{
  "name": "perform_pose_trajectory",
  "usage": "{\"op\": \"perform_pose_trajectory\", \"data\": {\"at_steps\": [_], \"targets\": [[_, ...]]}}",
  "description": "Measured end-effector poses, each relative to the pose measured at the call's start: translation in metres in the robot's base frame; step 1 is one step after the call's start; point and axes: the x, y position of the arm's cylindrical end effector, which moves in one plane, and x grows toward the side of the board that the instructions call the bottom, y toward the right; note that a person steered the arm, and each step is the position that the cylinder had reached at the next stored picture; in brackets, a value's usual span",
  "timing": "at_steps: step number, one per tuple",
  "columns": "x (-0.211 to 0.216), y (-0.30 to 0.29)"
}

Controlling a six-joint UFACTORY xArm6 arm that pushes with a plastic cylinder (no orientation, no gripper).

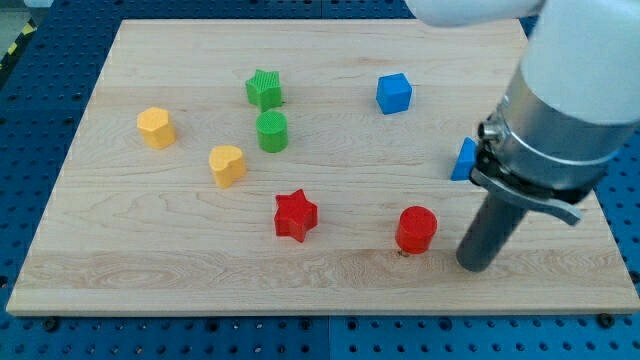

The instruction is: Place red circle to the top right of red star

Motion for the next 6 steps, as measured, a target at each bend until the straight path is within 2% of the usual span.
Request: {"op": "perform_pose_trajectory", "data": {"at_steps": [4, 6], "targets": [[-0.039, -0.090], [-0.057, -0.104]]}}
